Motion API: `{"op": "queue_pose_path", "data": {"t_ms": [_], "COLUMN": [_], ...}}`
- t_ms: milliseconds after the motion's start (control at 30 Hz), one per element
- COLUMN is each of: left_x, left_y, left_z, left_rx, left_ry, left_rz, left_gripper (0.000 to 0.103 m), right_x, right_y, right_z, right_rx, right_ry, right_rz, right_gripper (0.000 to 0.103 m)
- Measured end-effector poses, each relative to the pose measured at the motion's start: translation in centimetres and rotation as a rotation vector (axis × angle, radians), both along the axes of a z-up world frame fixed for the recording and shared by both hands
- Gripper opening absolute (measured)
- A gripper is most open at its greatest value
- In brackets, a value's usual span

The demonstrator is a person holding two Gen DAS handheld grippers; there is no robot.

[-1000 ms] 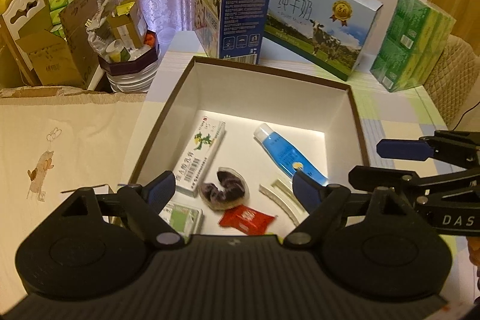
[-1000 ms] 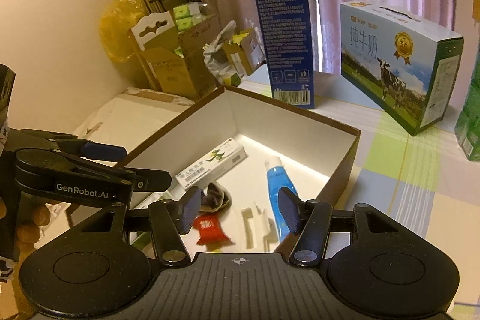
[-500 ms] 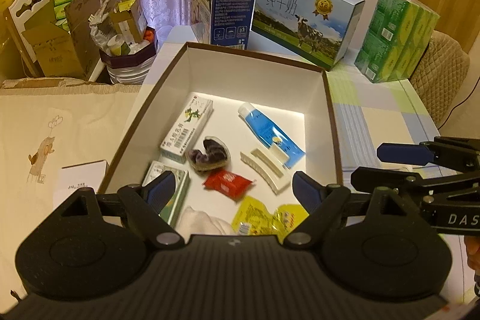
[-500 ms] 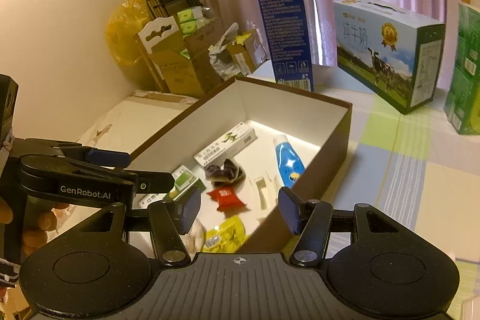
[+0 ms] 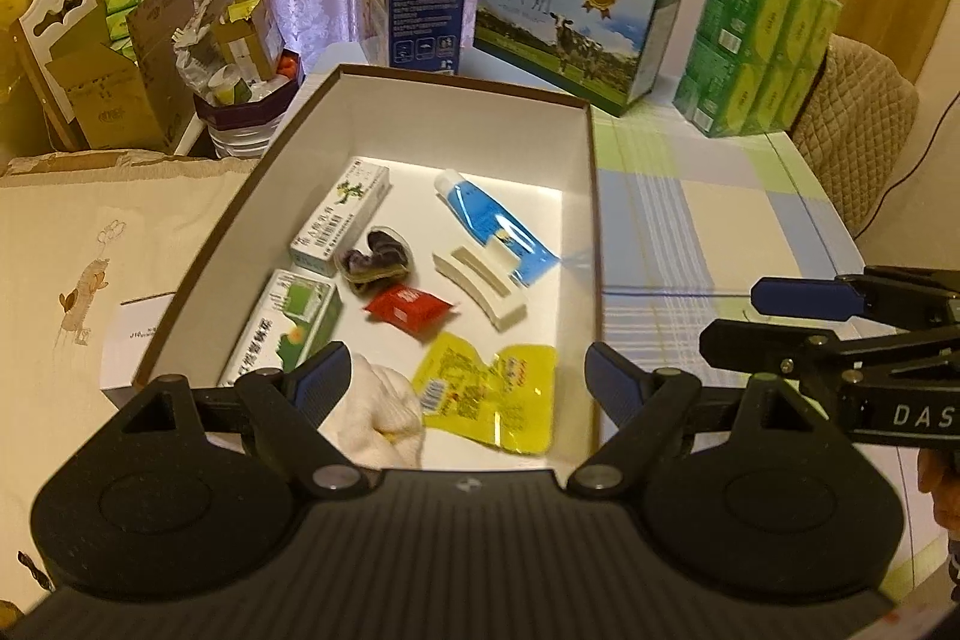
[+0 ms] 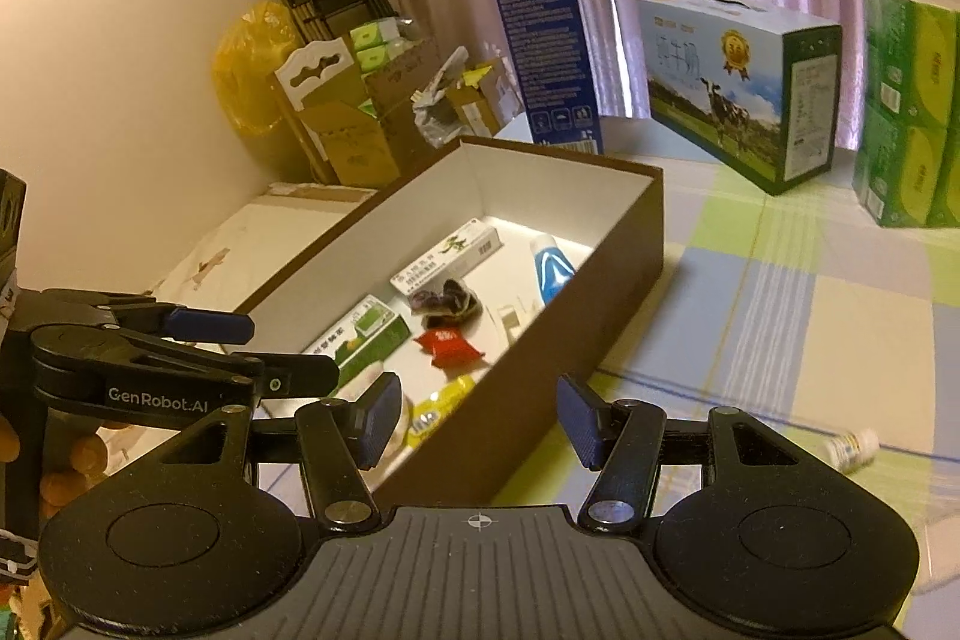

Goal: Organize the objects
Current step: 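Withdraw both open tools from the brown box toward the pill bottle and clear case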

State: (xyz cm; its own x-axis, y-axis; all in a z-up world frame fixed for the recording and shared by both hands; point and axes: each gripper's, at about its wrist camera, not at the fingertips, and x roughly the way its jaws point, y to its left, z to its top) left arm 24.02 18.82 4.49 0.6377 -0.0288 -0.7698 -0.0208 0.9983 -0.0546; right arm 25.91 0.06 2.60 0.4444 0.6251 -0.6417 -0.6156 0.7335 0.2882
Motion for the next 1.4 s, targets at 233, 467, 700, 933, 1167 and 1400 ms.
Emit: {"op": "queue_pose_path", "data": {"t_ms": [233, 467, 700, 933, 1167, 1400], "left_x": [-1.8, -3.0, -3.2, -2.6, -1.7, -0.4], "left_y": [-2.5, -5.1, -8.2, -11.6, -14.5, -17.4], "left_z": [0.0, -0.3, -1.6, -2.9, -4.0, -5.1], "left_rx": [0.006, 0.005, 0.001, 0.000, -0.002, 0.000], "left_ry": [0.011, 0.027, 0.062, 0.098, 0.118, 0.132], "left_rz": [0.002, -0.006, -0.030, -0.071, -0.119, -0.173], "left_gripper": [0.083, 0.083, 0.083, 0.083, 0.083, 0.083], "right_x": [-1.6, -2.9, -3.5, -3.6, -3.5, -3.1], "right_y": [-2.5, -5.1, -8.5, -12.2, -16.0, -19.9], "right_z": [0.0, -0.4, -1.6, -2.8, -4.0, -5.0], "right_rx": [0.002, 0.001, -0.010, -0.032, -0.061, -0.091], "right_ry": [0.015, 0.038, 0.076, 0.126, 0.163, 0.193], "right_rz": [0.010, 0.010, -0.020, -0.064, -0.135, -0.268], "right_gripper": [0.055, 0.055, 0.055, 0.055, 0.055, 0.055]}}
